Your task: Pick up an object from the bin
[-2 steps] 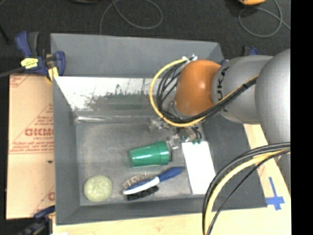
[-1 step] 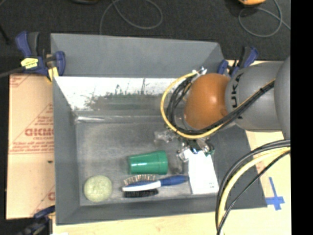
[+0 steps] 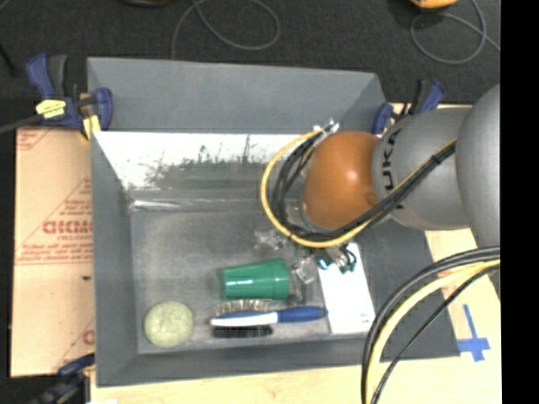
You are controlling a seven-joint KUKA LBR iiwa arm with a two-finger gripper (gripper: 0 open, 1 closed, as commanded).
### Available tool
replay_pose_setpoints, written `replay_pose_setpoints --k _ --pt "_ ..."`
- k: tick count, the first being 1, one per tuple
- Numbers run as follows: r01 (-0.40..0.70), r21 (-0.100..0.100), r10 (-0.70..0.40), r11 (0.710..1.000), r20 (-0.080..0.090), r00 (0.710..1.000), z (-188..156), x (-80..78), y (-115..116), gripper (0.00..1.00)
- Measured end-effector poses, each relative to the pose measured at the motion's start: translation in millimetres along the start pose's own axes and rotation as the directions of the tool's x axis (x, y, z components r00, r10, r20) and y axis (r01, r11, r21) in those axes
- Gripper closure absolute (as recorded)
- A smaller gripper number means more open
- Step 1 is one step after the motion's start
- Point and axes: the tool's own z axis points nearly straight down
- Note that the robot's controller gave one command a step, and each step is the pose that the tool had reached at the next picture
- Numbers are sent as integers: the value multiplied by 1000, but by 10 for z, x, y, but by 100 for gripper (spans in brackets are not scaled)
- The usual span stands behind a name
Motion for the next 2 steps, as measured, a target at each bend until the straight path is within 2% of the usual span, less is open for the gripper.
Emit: replay_pose_setpoints --k 1,2 --pt "138 -3 -138 990 6 990 -5 -195 324 0" --pt "149 -3 -149 989 4 989 -1 19 572 100"
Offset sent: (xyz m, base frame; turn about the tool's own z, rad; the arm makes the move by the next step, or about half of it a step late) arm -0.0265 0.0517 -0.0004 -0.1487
